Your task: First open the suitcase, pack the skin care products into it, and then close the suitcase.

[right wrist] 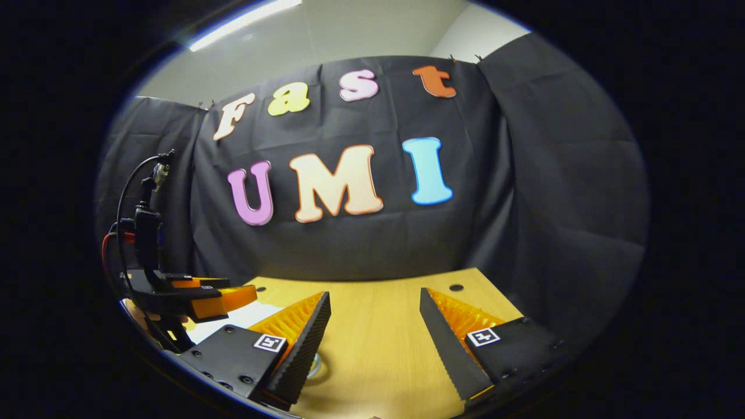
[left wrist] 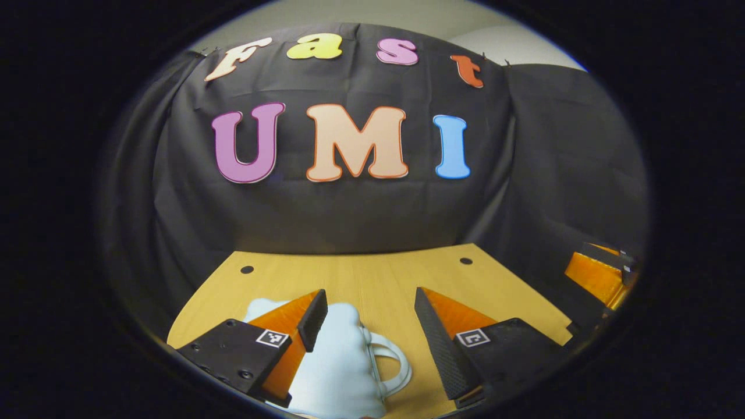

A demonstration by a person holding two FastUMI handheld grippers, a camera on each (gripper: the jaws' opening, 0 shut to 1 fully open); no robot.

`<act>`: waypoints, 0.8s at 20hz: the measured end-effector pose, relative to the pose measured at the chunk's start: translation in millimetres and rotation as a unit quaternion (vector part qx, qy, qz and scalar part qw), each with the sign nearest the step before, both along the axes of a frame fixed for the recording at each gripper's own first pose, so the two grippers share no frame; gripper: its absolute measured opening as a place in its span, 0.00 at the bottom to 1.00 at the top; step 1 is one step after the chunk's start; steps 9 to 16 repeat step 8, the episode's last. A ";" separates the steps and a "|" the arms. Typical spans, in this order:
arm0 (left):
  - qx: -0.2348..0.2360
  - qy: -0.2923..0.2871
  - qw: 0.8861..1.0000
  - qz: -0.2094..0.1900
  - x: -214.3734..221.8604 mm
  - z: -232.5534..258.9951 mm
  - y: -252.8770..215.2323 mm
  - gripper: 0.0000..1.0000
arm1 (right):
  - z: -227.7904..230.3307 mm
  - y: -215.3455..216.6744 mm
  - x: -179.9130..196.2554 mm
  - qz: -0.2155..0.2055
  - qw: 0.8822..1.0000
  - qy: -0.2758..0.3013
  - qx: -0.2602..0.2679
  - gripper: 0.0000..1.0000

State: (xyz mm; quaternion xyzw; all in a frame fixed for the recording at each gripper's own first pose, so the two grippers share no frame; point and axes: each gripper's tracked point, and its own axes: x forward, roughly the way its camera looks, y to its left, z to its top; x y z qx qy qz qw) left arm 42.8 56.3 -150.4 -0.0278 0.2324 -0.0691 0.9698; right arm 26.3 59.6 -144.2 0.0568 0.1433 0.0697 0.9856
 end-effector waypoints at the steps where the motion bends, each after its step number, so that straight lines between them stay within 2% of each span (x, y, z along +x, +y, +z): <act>1: -0.007 -0.011 1.000 0.007 3.1 13.1 1.6 0.89 | 15.2 2.8 4.7 0.003 1.000 -0.020 0.003 0.98; 7: 0.012 -0.087 0.995 0.050 2.4 65.5 10.7 0.89 | 82.4 1.4 6.8 0.027 0.995 -0.098 0.006 0.97; 8: 0.018 -0.097 0.994 0.055 -0.1 70.3 10.2 0.90 | 89.3 0.7 5.7 0.032 0.994 -0.106 0.007 0.94; 16: 0.018 -0.097 0.994 0.055 -0.1 70.3 10.2 0.90 | 89.3 0.7 5.7 0.032 0.994 -0.106 0.007 0.94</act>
